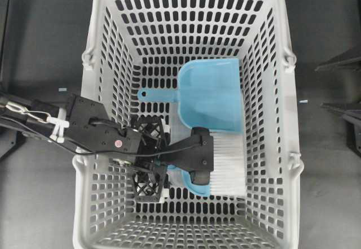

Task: Pick up the hand brush from the shopping basket with the left arm.

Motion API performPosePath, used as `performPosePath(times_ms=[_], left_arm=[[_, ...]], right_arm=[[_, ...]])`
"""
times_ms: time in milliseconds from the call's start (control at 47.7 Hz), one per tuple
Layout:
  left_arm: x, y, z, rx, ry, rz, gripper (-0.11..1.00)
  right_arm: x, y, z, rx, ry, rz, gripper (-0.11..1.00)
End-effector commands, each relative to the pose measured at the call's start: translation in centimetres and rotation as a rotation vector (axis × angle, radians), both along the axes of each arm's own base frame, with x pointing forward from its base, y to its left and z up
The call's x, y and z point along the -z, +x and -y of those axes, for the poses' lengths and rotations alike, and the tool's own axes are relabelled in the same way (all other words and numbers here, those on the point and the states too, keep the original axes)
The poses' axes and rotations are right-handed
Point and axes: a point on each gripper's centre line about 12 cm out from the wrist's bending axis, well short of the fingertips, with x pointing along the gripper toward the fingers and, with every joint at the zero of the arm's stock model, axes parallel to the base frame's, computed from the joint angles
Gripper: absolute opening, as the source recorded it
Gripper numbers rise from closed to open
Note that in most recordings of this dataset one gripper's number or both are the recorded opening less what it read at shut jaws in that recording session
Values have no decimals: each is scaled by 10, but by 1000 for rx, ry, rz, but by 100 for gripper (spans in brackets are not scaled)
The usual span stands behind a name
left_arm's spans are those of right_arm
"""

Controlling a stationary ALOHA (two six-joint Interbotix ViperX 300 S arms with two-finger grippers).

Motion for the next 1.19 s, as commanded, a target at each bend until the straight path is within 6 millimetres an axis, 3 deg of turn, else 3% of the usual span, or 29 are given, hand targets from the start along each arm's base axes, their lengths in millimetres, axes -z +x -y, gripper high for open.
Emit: performPosePath(times_ms=[0,147,231,440,839,1174], left_arm=[[-5,2,0,-1,-2,20,91],[-6,3,1,-15,-9,25,88],[-7,3,0,-29,-13,28,80],[-10,-1,0,-28,-15,32,24],[-17,-1,0,-13,-13,49,25],[-72,-5,0,66,-20,216,25]], right_arm=[[-3,1,0,2,5,9,74],[-3,1,0,2,5,9,74],[-3,1,0,2,5,8,74],[-1,1,0,2,6,3,74],[1,1,0,2,8,-9,74],[1,1,0,2,12,-11,74]])
